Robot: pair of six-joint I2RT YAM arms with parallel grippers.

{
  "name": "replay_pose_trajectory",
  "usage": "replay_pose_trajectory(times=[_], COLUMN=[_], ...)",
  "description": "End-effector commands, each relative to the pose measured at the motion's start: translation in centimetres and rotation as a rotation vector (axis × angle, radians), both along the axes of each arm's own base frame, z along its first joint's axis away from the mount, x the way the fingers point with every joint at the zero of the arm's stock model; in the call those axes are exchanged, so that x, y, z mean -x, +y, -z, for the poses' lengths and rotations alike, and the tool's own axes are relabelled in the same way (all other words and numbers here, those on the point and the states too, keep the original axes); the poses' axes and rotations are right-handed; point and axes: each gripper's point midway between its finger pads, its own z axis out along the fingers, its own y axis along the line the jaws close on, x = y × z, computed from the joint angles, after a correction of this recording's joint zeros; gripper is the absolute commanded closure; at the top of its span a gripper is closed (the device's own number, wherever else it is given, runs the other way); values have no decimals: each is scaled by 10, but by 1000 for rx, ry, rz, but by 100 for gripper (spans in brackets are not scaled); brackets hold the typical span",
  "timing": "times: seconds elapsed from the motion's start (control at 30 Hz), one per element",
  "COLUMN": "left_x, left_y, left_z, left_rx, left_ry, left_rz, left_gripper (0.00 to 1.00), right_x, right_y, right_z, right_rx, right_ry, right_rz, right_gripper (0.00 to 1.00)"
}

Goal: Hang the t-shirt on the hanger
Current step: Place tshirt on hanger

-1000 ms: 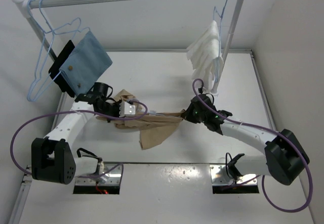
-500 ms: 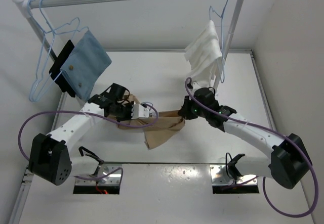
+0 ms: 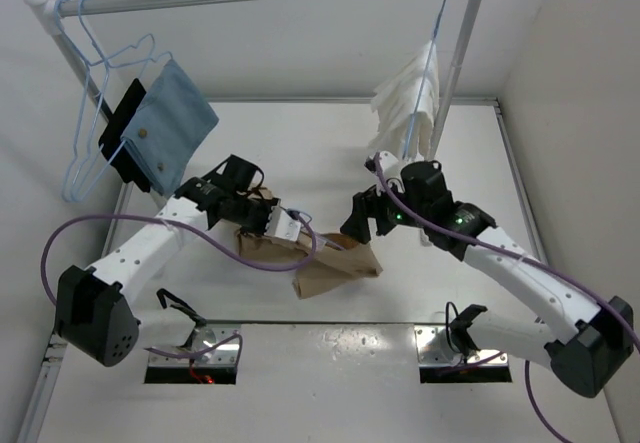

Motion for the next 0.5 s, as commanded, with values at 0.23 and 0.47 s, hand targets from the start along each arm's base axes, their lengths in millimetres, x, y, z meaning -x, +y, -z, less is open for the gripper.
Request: replay_pose_trajectory(times=[0.23, 0.47], left_x=[22, 19], left_y=[-51, -55], left_z=[-41, -44], left_rx=[202, 210], left_ry=[38, 59], left_rz=[273, 265], left_gripper=[100, 100], right_x=[27, 22], right_y=[20, 46], right_z=[-54, -56], right_rx=[-123, -192], right_ry=[-133, -152], right_rz=[-233, -254], right_gripper=[24, 29])
